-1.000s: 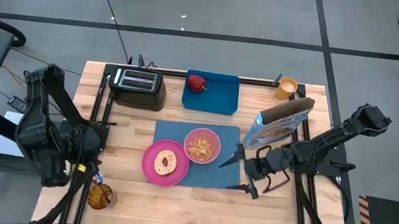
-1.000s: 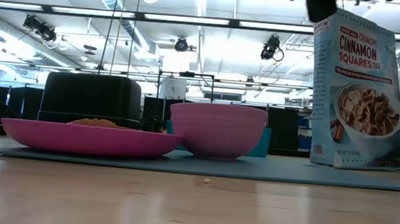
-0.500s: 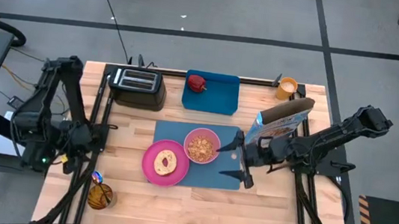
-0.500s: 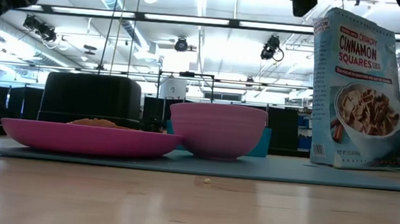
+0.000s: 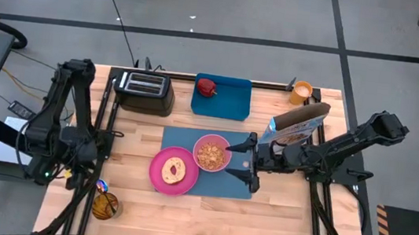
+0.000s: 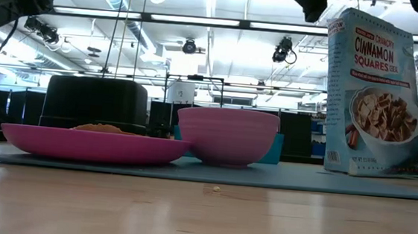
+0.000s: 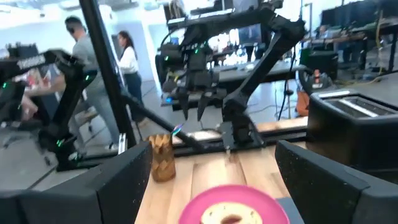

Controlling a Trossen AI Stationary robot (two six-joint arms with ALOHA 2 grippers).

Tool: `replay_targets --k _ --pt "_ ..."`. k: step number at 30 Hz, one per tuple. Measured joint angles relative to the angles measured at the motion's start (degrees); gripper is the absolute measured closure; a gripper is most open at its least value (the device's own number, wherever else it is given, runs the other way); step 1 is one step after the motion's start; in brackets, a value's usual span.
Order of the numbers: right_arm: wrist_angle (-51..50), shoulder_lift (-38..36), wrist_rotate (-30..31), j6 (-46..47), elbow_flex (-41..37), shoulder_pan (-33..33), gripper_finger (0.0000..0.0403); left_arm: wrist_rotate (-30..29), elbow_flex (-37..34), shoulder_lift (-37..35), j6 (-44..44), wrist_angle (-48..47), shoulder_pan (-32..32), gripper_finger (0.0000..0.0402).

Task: Arrange a breakfast setting
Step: Put the iridescent spoon on the blue placemat

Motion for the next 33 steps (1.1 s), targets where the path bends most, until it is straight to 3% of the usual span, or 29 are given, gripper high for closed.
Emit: replay_targets --k 5,18,23,28,33 --pt "7.66 5.17 0.31 -0.93 0.00 -0.46 0.0055 -3.98 -0.40 -0.12 1.88 1.95 -1.53 0.0226" --pt "21.59 14.88 0.32 -0.16 0.02 -1.20 0.0055 -7.90 -0.40 -0.37 1.79 4.18 -5.89 0.0226" --pt "23.54 16.72 0.25 -0.03 0.02 -0.43 0.0055 -8.87 -0.40 -0.31 -1.47 4.20 -8.65 0.0226" --pt "23.54 16.70 0.29 0.00 0.02 0.45 0.0055 -13.45 -0.55 -0.28 -4.92 2.72 -9.89 0.0226" --pt "23.82 16.68 0.28 0.01 0.02 0.95 0.0055 -14.08 -6.74 -0.31 -9.71 7.04 -11.92 0.0226"
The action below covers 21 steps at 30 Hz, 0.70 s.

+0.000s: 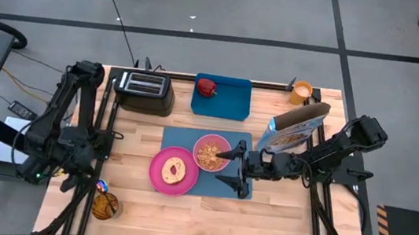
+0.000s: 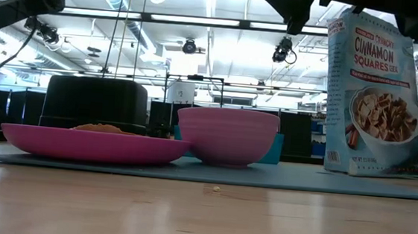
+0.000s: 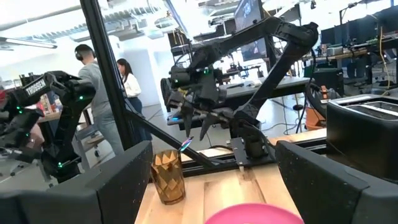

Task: Arrange a breakfast setting
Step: Put the iridescent spoon on the blue placemat

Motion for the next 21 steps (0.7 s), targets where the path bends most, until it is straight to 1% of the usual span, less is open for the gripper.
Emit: replay_targets --k 2,4,7,10,16,21 --pt "0.04 0.00 0.03 -0.04 0.00 0.11 0.0055 -1.06 -1.24 -0.10 -0.29 1.99 -1.53 0.0226" --pt "0.03 0.00 0.02 0.00 0.00 0.13 0.0055 -2.64 -1.45 0.02 -1.19 2.07 -2.54 0.0226" --pt "0.00 0.00 0.04 0.00 0.00 0.10 0.0055 -2.97 -1.46 0.01 -2.30 1.94 -3.48 0.0226" --pt "0.00 0.00 0.04 -0.04 0.00 0.10 0.0055 -3.11 -1.46 0.02 -2.80 1.87 -3.67 0.0226" --pt "-0.04 0.00 0.06 -0.11 0.00 0.10 0.0055 -5.47 -1.61 0.02 -2.77 0.21 -3.67 0.0226" --pt "-0.04 0.00 0.06 -0.11 0.00 0.10 0.0055 -6.89 -4.33 0.02 -4.39 2.02 -3.67 0.0226"
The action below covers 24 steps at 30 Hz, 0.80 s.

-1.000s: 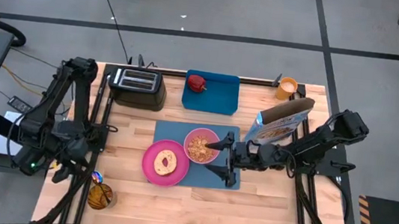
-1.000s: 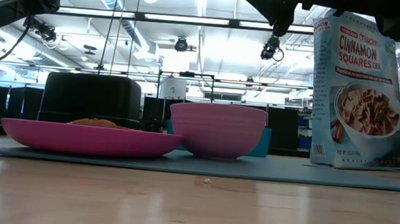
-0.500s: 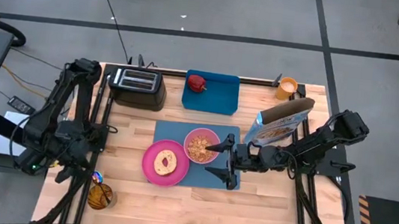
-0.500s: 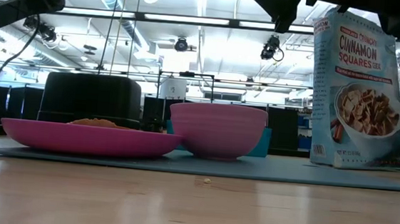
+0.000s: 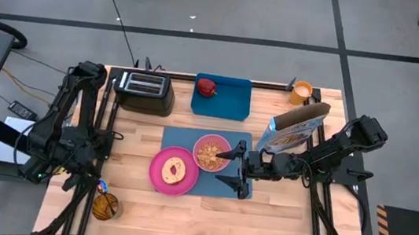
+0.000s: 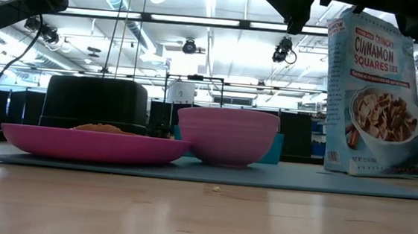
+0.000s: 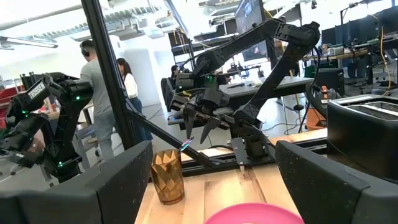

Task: Arrange a breakfast setting
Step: Put the iridescent spoon on the blue placemat

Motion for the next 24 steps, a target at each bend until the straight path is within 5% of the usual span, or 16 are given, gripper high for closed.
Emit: replay_targets --k 24 --pt "-0.35 -0.02 0.02 -0.04 0.00 -0.02 0.0055 -4.31 -0.51 0.00 3.10 6.23 1.05 0.0226"
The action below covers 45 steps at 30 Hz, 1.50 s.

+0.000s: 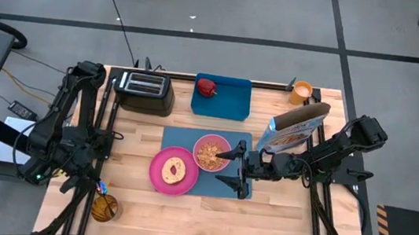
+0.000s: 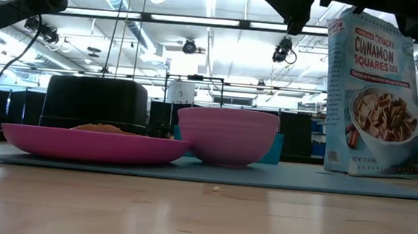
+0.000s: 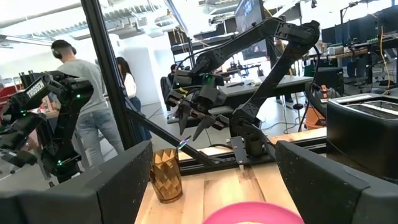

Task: Arrange a breakfast setting
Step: Put the iridescent spoon on the blue placemat

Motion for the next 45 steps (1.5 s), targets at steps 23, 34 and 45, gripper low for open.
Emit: replay_targets --k 23,34,45 --pt "-0.06 0.00 0.90 -0.03 0.00 -1.09 0.0055 6.54 0.00 0.00 14.83 9.46 11.33 0.0229" --pt "-0.07 0.00 0.90 -0.02 0.00 -1.09 0.0055 10.00 0.00 0.00 21.63 13.07 14.14 0.0305" --pt "-0.06 0.00 0.87 -0.02 0.00 -1.09 0.0055 7.71 0.07 -0.11 24.02 18.48 14.12 0.0361"
